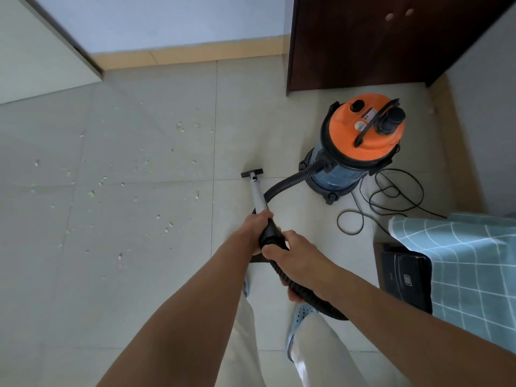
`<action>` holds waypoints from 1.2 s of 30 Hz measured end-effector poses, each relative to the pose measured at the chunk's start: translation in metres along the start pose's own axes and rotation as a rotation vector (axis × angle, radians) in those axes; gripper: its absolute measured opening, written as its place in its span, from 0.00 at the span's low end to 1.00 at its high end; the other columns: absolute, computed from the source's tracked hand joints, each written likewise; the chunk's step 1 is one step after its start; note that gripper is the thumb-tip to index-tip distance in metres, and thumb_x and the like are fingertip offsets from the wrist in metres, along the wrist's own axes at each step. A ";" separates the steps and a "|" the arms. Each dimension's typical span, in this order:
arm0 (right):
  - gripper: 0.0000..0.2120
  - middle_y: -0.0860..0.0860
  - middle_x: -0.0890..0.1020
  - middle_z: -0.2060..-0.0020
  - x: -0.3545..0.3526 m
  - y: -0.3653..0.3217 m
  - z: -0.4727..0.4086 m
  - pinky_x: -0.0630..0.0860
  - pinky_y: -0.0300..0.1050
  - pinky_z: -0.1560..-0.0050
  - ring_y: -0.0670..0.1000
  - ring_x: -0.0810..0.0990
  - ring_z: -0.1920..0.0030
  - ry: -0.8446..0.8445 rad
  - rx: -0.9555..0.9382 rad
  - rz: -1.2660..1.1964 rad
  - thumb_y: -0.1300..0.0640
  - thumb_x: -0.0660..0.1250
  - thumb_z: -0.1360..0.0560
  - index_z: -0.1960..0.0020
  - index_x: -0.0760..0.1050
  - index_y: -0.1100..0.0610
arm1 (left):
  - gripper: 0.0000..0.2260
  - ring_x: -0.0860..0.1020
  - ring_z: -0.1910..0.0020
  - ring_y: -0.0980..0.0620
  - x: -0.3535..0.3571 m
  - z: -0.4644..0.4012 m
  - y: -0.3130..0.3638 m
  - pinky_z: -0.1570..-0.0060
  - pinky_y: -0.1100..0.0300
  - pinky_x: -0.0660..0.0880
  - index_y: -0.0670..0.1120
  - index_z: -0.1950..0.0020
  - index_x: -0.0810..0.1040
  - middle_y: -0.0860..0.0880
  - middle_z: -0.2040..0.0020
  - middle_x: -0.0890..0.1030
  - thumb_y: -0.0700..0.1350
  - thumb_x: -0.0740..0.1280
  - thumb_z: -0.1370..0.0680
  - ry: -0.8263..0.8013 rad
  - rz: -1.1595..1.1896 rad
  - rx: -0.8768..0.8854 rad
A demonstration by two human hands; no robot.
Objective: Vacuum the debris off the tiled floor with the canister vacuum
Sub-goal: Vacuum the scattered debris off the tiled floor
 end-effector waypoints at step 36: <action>0.15 0.53 0.79 0.67 0.100 -0.420 -0.392 0.81 0.52 0.63 0.53 0.79 0.71 0.075 -0.312 -0.161 0.49 0.64 0.24 0.38 0.73 0.41 | 0.04 0.74 0.74 0.50 -0.322 -0.306 0.440 0.72 0.61 0.77 0.39 0.55 0.71 0.44 0.67 0.74 0.38 0.65 0.22 -0.042 0.110 0.223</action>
Point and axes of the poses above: each hand's wrist, its own z-axis away from the middle knuckle, its own x-axis out of the palm, y = z × x, the point moved 5 cm from there along -z, towards the middle knuckle
